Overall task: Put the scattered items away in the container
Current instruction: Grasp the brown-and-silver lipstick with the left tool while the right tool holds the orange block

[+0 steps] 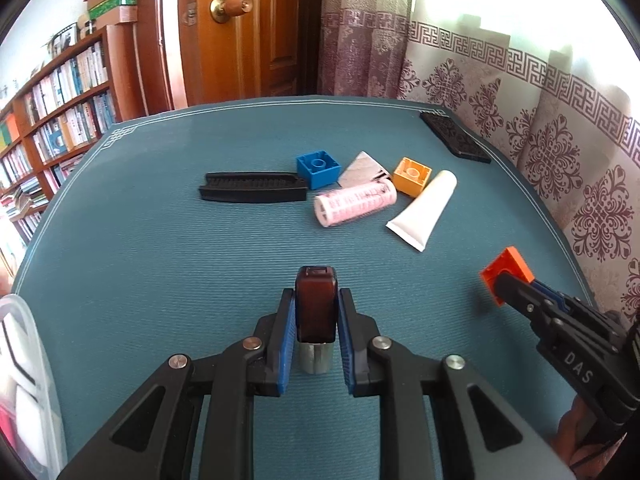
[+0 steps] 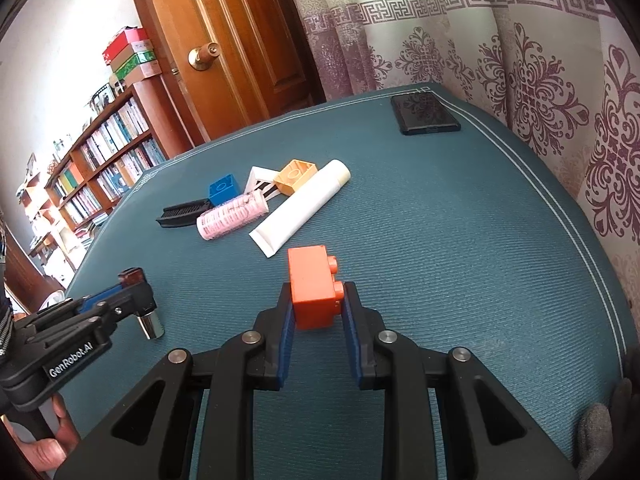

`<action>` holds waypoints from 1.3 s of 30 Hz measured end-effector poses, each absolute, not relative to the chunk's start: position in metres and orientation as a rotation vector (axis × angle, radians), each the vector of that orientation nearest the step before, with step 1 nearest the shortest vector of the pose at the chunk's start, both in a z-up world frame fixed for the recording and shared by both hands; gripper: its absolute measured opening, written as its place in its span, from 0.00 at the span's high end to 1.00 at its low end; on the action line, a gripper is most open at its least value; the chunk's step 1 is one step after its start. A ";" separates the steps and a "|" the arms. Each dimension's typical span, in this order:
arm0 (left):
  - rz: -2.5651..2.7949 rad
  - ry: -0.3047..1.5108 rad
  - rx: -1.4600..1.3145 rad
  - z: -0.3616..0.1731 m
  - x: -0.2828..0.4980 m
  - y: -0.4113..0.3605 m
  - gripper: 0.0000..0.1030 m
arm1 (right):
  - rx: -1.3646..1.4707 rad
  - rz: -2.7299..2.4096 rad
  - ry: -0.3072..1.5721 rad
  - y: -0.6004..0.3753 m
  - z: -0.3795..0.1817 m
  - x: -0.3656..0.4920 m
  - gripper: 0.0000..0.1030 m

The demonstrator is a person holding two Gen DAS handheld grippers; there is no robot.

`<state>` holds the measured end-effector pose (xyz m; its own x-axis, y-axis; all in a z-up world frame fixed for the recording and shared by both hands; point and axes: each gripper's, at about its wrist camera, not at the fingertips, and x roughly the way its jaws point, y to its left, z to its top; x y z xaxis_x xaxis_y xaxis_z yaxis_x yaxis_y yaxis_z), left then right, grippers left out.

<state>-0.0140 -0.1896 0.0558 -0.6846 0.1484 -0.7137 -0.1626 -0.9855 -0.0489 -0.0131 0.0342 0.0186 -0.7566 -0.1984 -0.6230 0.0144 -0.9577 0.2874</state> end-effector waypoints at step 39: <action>2.770 -0.104 -1.283 0.022 0.015 -0.266 0.22 | 1.052 -2.772 -0.342 0.008 0.017 -0.006 0.76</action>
<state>0.0145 -0.2658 0.0224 -0.6440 0.1071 -0.7575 -0.0502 -0.9939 -0.0979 -0.0062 0.0083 0.0172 -0.7407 -0.2255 -0.6329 0.0649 -0.9616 0.2666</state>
